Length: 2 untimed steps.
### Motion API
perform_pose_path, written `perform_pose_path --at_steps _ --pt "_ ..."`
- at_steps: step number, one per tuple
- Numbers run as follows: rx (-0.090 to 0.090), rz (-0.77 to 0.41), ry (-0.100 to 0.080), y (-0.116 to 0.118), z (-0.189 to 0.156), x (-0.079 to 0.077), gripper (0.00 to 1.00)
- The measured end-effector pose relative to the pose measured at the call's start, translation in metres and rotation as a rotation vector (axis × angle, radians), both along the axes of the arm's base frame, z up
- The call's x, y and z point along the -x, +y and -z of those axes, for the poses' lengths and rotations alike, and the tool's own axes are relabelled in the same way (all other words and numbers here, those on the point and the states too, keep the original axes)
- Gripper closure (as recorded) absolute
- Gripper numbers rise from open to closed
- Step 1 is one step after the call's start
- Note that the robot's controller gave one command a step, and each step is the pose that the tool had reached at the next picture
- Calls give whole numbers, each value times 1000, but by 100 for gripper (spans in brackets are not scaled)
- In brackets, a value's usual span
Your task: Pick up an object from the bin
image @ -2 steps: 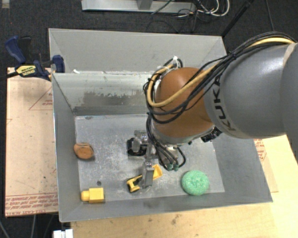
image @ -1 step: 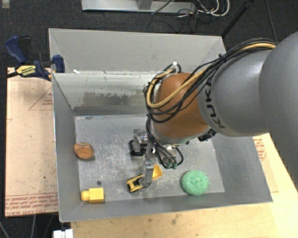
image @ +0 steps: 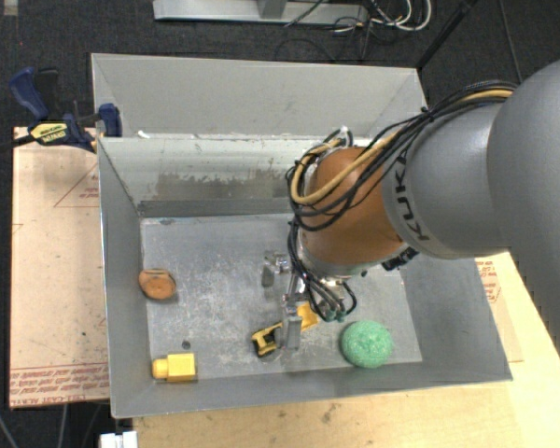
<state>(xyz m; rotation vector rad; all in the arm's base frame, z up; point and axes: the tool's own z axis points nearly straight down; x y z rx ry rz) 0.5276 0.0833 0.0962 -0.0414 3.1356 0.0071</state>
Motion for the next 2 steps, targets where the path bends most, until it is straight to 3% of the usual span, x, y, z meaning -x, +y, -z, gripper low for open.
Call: perform_pose_path --at_steps 1,2 --pt "-2 49 -13 -14 20 8 100" --pt "-2 49 -13 -14 20 8 100"
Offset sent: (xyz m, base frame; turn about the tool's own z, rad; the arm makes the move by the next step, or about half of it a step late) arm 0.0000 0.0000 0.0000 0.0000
